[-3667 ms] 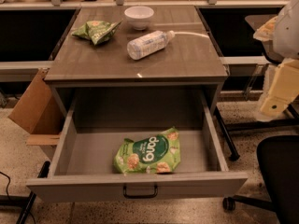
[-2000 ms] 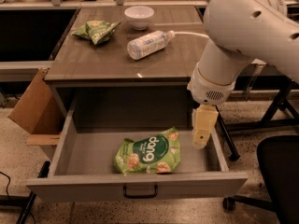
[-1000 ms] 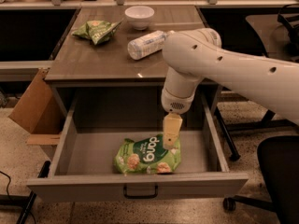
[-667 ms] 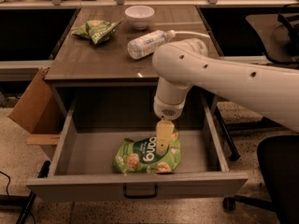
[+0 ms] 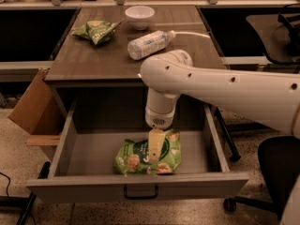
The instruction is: Pick green rice chip bag from top drawer and place on counter
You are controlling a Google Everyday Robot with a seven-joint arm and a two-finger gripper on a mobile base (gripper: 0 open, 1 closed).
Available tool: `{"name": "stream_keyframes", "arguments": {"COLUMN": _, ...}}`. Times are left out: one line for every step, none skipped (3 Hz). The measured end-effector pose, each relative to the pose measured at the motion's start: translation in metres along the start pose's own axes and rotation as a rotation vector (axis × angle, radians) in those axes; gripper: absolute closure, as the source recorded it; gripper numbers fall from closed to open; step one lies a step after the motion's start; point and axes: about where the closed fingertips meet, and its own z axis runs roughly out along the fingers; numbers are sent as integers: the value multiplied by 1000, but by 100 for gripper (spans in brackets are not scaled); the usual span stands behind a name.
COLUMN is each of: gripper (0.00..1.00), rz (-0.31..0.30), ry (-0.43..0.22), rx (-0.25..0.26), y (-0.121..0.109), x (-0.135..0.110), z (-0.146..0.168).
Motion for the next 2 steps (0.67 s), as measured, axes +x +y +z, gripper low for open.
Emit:
{"name": "stream_keyframes", "arguments": {"gripper": 0, "rz": 5, "ry": 16, "rx": -35, "y": 5, "x": -4, "z": 15}}
{"name": "stream_keyframes", "arguments": {"gripper": 18, "rz": 8, "ry": 34, "rx": -68, "y": 10, "x": -6, "z": 30}}
